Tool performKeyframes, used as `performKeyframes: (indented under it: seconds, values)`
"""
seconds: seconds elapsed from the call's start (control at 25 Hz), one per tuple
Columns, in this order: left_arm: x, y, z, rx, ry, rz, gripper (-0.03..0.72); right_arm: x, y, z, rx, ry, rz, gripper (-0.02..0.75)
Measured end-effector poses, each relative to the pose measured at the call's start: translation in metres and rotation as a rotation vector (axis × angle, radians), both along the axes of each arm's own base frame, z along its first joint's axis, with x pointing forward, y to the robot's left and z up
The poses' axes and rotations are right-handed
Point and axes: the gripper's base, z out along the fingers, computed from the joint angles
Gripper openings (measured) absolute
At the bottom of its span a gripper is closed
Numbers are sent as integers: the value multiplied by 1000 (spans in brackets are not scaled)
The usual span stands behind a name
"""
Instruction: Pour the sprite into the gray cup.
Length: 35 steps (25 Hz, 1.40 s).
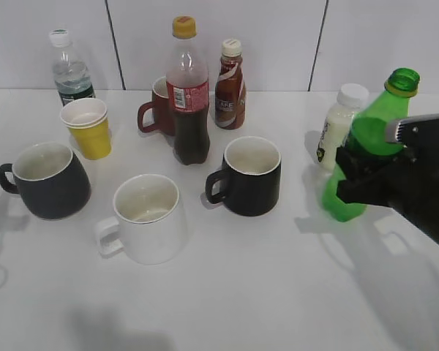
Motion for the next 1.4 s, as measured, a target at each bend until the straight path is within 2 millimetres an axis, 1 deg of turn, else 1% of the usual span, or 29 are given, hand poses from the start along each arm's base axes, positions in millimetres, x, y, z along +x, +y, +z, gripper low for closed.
performKeyframes:
  seconds: [0.12, 0.16, 0.24, 0.4, 0.56, 0.64, 0.72, 0.8, 0.88, 0.92, 1.0, 1.04, 1.08, 1.12, 1.16, 1.2, 1.24, 1.4]
  values:
    - [-1, 0, 1, -4, 2, 1, 239, -4, -1, -3, -6, 16, 0, 407]
    - [-1, 0, 1, -7, 5, 2, 239, -4, -1, -3, -6, 14, 0, 419]
    - [-1, 0, 1, -14, 16, 3, 239, -4, -1, -3, -6, 13, 2, 463]
    - [-3, -2, 6, -14, 14, -5, 239, -4, -1, -2, -4, 2, 6, 575]
    - [-6, -2, 14, -13, 5, -5, 239, -3, -1, 13, 21, -76, 9, 599]
    - [-8, -2, 20, -9, 4, -2, 239, -1, 0, 28, 39, -122, 9, 600]
    - [-8, -2, 28, -30, 23, 5, 239, 1, 1, 47, 48, -166, 12, 599]
    - [-8, -1, 45, -85, 56, 26, 239, 1, 2, 74, 46, -218, 20, 599]
    - [-11, 2, 65, -99, 157, 61, 239, -2, 1, 104, 36, -227, 29, 599]
    - [-15, 3, 82, -101, 170, 76, 239, -7, 0, 122, 33, -216, 36, 598]
    - [-30, 6, 115, -92, 237, 113, 239, -21, -3, 157, 20, -161, 55, 588]
    - [-42, 7, 132, -97, 234, 127, 239, -34, -7, 182, 25, -163, 64, 585]
    - [-59, 9, 151, -97, 230, 140, 239, -47, -11, 199, 23, -146, 74, 585]
    - [-76, 10, 165, -98, 223, 151, 241, -59, -14, 210, 19, -130, 81, 585]
    - [-89, 11, 172, -96, 243, 162, 244, -74, -19, 220, 10, -123, 89, 585]
    - [-104, 12, 179, -97, 246, 171, 246, -90, -24, 222, -3, -74, 99, 585]
    - [-118, 12, 180, -96, 274, 182, 249, -103, -28, 224, -13, -43, 105, 585]
    - [-169, 15, 172, -100, 379, 217, 280, -144, -40, 206, -91, 233, 134, 582]
